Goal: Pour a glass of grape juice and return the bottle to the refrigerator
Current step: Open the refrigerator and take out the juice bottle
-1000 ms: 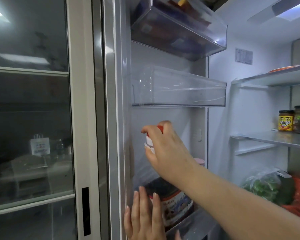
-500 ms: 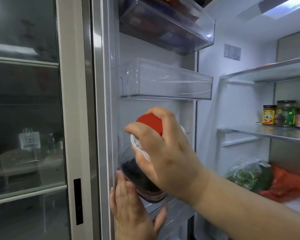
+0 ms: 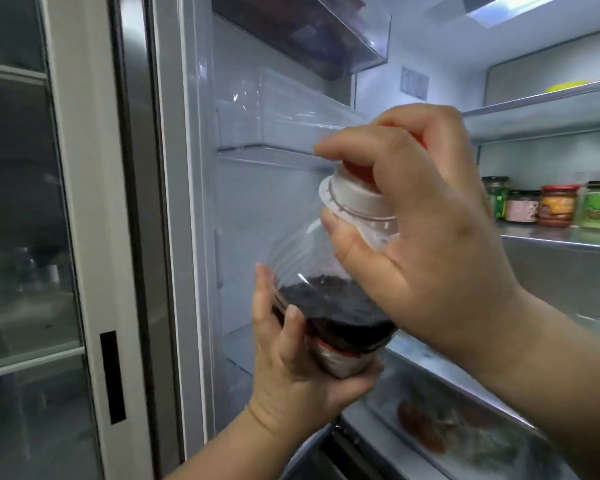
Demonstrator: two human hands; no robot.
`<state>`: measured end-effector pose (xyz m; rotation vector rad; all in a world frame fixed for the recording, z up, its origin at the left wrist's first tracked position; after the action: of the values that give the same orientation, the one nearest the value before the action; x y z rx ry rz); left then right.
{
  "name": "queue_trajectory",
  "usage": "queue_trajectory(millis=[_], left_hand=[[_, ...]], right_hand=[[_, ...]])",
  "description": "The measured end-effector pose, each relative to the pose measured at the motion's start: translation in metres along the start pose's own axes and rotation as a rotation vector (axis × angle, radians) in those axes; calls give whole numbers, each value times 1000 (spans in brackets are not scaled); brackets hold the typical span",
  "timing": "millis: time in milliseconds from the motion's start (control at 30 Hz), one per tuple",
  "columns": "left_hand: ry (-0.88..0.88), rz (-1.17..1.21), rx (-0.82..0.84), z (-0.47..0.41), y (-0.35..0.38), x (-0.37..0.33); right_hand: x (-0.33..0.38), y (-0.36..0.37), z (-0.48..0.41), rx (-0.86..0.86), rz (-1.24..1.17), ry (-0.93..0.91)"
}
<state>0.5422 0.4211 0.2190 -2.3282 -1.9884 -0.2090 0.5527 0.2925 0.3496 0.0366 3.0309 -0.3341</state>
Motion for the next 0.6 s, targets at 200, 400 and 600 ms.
queue_trajectory(millis=[200, 400, 600], left_hand=[[-27, 259, 108, 12, 37, -27], [-75, 443, 116, 21, 58, -65], [-71, 559, 278, 27, 62, -100]], right_hand=[[-21, -28, 20, 38, 153, 199], [-27, -54, 40, 57, 257, 360], [-22, -86, 63, 64, 359, 434]])
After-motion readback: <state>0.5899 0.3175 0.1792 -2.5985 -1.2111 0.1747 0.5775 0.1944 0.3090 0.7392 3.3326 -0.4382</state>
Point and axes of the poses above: each hand's wrist, its own z-axis away from the middle knuckle, its own y-axis out of the palm, x = y × z, the point moved 6 cm from there along -z, towards the middle knuckle, and after that the axes turned 6 degrees about y, right-handed, at the moved point
